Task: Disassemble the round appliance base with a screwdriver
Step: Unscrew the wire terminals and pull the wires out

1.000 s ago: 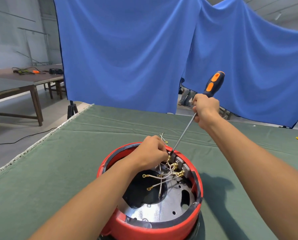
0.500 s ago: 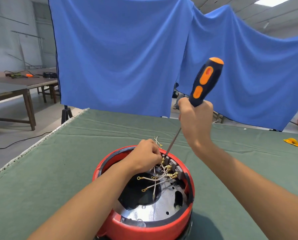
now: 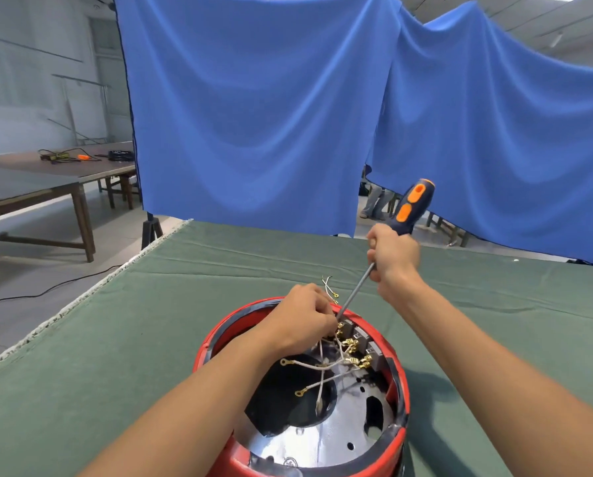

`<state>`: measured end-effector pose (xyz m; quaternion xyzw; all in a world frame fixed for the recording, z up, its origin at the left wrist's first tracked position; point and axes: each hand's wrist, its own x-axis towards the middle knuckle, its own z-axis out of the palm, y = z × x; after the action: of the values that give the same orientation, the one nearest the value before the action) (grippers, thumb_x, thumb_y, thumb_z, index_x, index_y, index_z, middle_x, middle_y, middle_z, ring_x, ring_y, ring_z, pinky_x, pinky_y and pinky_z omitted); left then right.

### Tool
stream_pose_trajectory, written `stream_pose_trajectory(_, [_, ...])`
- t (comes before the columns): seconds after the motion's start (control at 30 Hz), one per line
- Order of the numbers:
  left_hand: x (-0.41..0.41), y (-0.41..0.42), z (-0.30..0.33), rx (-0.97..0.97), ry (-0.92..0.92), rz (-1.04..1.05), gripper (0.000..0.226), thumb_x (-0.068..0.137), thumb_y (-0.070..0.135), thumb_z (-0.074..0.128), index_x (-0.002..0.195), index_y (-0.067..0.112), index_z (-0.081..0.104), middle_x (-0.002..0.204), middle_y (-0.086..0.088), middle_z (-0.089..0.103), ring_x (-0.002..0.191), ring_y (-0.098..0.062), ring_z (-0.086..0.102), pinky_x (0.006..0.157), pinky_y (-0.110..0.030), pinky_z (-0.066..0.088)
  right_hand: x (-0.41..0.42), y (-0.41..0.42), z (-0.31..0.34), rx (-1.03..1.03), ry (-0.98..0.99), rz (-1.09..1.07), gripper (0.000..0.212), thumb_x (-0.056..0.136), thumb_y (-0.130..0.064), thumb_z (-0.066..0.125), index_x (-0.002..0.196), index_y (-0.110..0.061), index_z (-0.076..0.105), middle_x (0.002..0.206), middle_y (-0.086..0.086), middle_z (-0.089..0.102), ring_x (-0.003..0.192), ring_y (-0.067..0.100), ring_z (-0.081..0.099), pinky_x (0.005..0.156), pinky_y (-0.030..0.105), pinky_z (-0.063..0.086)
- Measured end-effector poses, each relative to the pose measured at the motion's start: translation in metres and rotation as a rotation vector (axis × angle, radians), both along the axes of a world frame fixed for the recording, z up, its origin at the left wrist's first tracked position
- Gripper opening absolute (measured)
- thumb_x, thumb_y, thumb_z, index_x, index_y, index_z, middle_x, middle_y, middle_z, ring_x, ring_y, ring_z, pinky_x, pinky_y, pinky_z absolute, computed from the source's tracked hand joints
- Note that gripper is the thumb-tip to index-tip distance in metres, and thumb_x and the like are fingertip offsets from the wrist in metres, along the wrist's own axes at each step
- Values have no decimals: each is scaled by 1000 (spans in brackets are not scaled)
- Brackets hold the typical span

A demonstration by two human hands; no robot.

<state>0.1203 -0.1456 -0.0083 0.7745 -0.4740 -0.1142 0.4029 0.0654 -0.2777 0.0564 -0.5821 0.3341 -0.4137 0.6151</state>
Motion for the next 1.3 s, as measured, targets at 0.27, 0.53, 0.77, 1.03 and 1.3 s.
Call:
stream_pose_trajectory(0.27, [4,2,2,-7,16,-3,25,77,7,59,53,13,63,99,3,56,95,-12,54,68,-16,40,-29,-14,60,-160,-150,13,30,74,-11,53,51,-20,37,39,-9,31,32,7,27,37,11,18])
stream_pose_trajectory(0.53, [1,1,-3,-17,-1,2,23,77,9,61,54,12,65,102,3,56,98,-9,53,75,-20,39,-42,6,37,-242,-186,20,35,78,-10,53,49,-17,35,40,-7,31,35,9,27,38,15,19])
stream_pose_trajectory(0.77, [3,0,-4,-7,-7,0,17,76,12,62,60,10,68,101,7,54,101,-11,51,80,-26,39,-40,6,33,-210,-217,-18,35,78,-9,52,48,-17,36,37,-7,32,34,8,27,37,15,19])
stream_pose_trajectory(1.03, [3,3,-2,22,26,-14,21,78,12,57,58,13,63,105,9,52,109,-11,45,84,-29,36,-40,-3,27,-87,-223,-42,33,79,-11,53,50,-19,38,38,-9,32,34,6,27,35,14,19])
stream_pose_trajectory(1.3, [2,3,-1,29,-12,-5,29,80,12,55,53,18,58,108,6,53,110,-13,45,87,-30,34,-46,-25,8,198,-258,-134,29,79,-7,49,55,-18,36,34,-10,31,30,6,23,35,12,15])
